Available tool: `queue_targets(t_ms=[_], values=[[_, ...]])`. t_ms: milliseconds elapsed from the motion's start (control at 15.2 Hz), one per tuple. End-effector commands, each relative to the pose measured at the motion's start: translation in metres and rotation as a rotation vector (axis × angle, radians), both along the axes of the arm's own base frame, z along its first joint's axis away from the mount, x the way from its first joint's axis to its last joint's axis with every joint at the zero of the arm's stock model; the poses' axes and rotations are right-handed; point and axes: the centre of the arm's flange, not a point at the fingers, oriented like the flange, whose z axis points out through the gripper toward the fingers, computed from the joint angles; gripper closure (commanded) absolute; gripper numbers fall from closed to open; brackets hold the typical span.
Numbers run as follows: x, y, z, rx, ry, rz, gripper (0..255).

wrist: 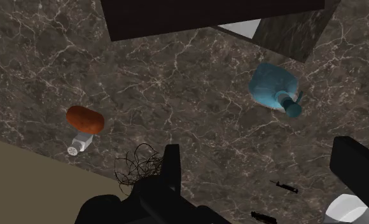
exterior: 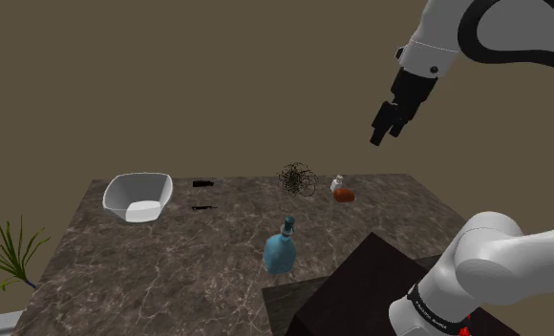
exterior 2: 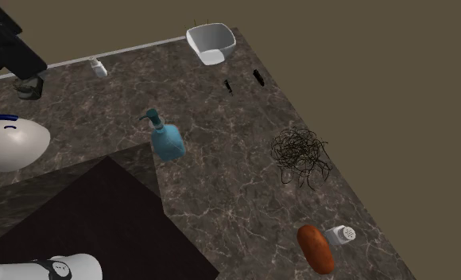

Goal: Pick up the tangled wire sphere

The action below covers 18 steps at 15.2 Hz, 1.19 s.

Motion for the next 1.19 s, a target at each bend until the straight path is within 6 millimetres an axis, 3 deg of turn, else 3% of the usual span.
queue_targets(t_ms=[0, 528, 1122], values=[[0.0, 0.0, 0.0, 0.0, 0.0, 0.0, 0], [0.053, -0.097, -0.048, 0.115, 0.022, 0.033, 0], [0.115, -0.197, -0.116, 0.244, 0.047, 0.07, 0]])
